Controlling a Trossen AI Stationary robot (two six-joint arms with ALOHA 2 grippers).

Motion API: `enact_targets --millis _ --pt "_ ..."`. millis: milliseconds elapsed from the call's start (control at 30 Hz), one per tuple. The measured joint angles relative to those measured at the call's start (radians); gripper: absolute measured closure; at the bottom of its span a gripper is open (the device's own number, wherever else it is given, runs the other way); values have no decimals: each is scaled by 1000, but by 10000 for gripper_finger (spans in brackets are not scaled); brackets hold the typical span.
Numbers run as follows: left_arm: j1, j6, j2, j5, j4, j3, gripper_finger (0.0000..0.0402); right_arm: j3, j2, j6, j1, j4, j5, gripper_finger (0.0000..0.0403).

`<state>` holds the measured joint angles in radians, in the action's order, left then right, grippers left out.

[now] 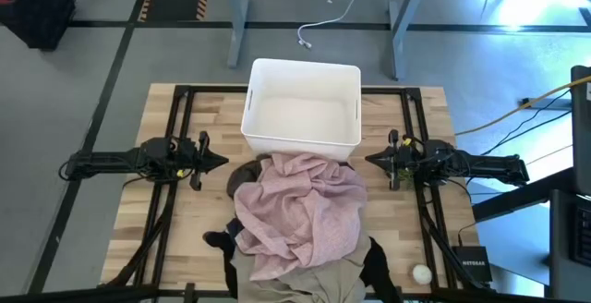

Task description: Sort clothes

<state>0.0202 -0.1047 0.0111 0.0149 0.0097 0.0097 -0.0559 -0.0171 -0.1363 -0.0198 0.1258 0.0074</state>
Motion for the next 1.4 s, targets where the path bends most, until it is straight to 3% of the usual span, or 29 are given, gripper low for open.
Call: enact_targets --millis 933,1067,1200,1300,1400 --pt "0 10 0 2 22 0 396 0 0 0 0 0 0 372" --pt "0 17 0 1 135 0 396 0 0 0 0 0 0 372" --pt "0 -17 0 2 349 0 396 0 0 0 0 0 0 372" --pt "0 32 0 -1 521 3 396 0 0 -3 0 -1 0 372" --pt "0 118 2 -32 559 48 396 0 0 0 0 -1 0 372"
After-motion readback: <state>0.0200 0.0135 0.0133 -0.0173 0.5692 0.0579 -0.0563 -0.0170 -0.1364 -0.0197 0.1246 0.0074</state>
